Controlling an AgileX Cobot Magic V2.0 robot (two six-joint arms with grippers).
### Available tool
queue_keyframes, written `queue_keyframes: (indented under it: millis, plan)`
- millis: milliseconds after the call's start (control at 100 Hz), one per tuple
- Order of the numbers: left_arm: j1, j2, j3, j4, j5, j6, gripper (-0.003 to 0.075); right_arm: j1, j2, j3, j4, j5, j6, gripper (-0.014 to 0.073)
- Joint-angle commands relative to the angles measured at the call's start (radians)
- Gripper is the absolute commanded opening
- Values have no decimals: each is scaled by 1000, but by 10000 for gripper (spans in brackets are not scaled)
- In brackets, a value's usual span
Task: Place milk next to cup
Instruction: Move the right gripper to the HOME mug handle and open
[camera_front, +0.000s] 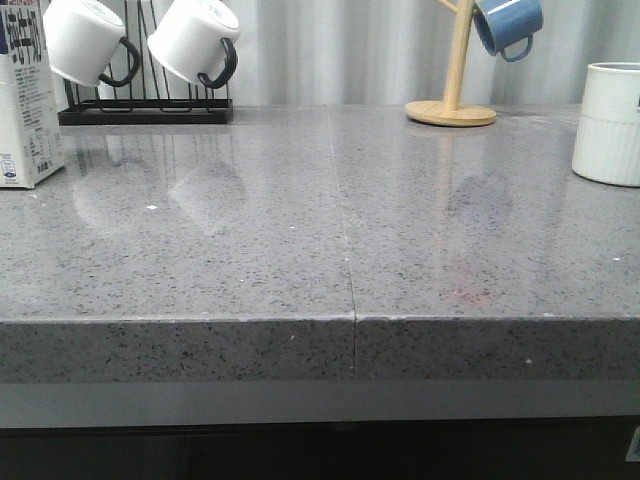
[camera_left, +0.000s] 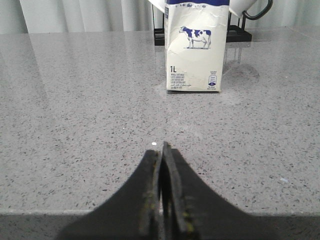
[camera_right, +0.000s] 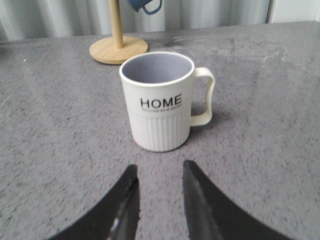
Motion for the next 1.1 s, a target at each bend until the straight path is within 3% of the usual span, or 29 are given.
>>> queue_keyframes:
  millis: [0,200,370,730,1090]
  plan:
    - [-4,-33,42,-1,-79,-7,-21,-17,68,-37,2,-201,-18,248]
    - [-4,-33,42,-1,-79,-7,-21,-80,246,-37,2,-460,-43,248]
    - [-4,-33,42,-1,-79,-7,-21,-101,377,-45,2,-570,-43,248]
    - [-4,-33,42,-1,-79,-7,-21,-101,625,-154,20,-623,-43,248]
    - [-4,-33,42,-1,-79,-7,-21,-112,750,-261,64,-676,-44,248]
